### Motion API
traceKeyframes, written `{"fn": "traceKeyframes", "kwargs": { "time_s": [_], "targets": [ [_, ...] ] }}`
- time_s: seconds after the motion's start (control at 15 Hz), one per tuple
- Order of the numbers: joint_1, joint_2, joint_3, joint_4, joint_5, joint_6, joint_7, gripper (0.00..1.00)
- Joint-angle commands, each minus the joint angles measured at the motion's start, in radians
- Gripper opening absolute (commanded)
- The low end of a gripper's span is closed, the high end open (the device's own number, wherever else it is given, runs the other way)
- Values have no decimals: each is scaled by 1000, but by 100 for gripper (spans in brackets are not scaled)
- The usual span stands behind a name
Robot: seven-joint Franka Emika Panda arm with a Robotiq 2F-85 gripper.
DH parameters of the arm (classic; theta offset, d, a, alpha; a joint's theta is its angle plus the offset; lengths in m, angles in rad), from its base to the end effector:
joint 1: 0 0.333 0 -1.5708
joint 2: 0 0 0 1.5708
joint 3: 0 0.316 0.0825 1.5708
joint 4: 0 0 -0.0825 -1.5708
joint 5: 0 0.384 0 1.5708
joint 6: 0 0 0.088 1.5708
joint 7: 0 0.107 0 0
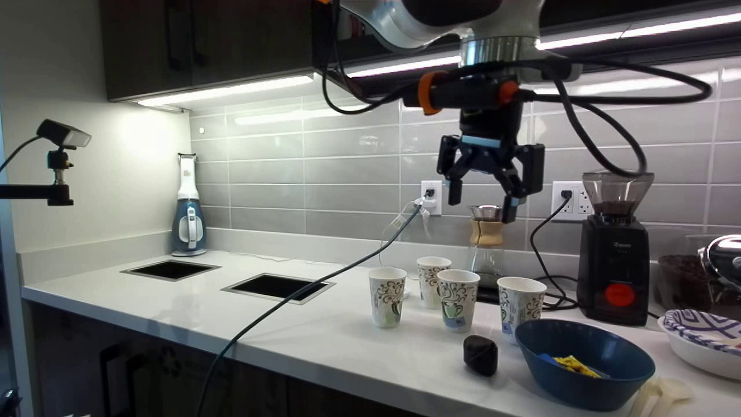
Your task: Remove the blue cylinder block from the blue bowl and place it on the table
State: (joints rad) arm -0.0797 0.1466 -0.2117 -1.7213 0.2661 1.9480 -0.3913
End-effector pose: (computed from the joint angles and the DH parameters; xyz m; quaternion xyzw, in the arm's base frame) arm 0.5965 -0.1536 0.5040 -0.9930 -0.0076 -0.0763 0.0897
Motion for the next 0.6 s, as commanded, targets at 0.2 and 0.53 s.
{"fn": "traceKeyframes", "kwargs": {
  "time_s": [0.2,0.53],
  "targets": [
    [-94,300,64,276,18,52,162,100],
    [-132,354,90,290,-6,103,203,100]
  ]
}}
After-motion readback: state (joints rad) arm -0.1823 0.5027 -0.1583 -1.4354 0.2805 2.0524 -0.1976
